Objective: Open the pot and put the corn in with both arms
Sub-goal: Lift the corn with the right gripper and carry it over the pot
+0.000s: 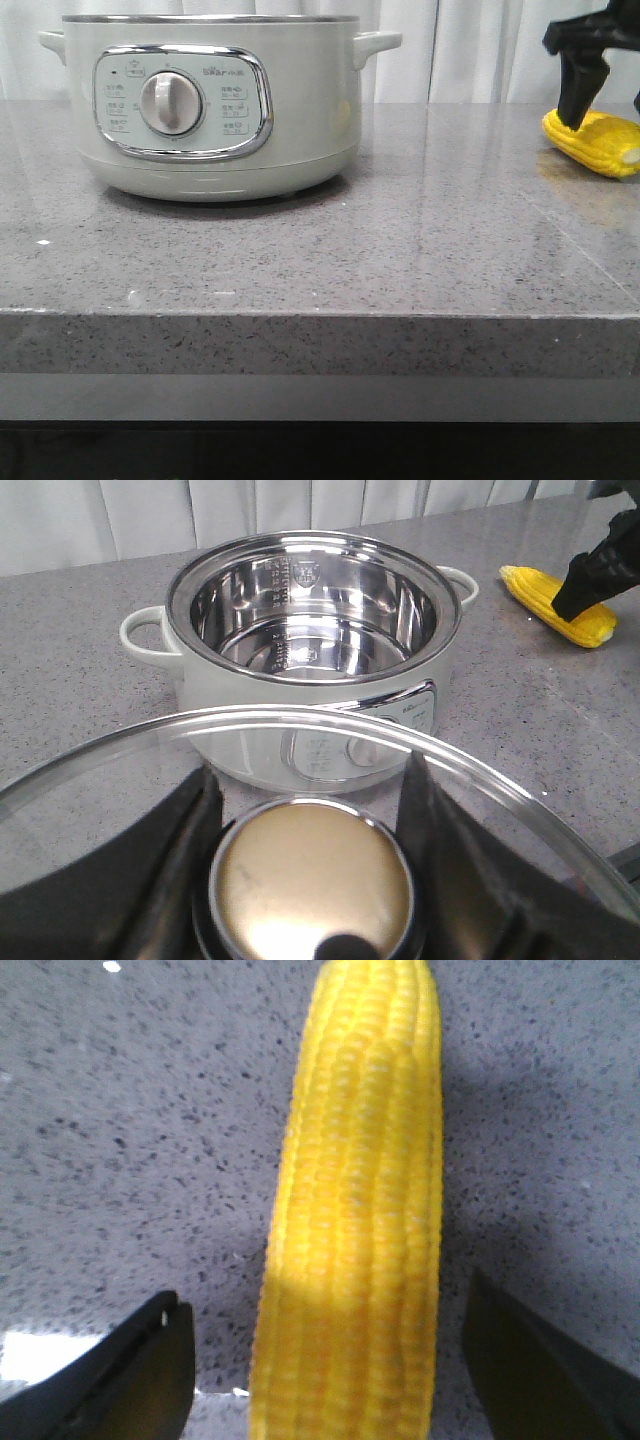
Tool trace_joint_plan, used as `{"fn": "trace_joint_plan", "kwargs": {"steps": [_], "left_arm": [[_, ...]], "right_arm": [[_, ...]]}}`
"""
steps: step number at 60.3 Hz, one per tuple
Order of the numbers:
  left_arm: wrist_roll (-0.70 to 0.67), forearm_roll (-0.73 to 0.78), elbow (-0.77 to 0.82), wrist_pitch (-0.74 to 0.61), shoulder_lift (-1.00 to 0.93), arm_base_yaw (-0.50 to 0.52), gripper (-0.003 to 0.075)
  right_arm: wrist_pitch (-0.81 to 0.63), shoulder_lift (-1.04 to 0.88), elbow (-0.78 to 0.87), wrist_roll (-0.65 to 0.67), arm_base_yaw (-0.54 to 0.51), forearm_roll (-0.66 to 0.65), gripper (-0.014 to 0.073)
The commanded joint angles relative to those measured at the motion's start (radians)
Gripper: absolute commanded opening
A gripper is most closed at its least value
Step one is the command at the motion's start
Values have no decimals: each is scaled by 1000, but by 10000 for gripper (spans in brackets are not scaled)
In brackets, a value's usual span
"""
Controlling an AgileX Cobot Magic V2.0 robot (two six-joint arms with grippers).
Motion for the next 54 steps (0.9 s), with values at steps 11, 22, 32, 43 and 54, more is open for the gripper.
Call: {"fn": "trace_joint_plan", "kwargs": {"steps": [11,22,32,43,54], "left_arm": [[-6,-12,-35,-142,-3,0,148],[-6,-12,-35,-142,-3,0,148],[-6,-12,-35,-142,-3,0,148],[-6,-12,-35,-142,-3,0,148],[-6,-12,-35,-145,-3,0,148]], "right_arm": [[-47,23,-52,-5,-8,-35,568],[-42,34,-52,-5,-8,-35,431],[-14,33,-76,-5,-8,-35,337],[57,5,-176,-5,20,-34,339],[72,-44,-288,-30,101,-28,339]]}}
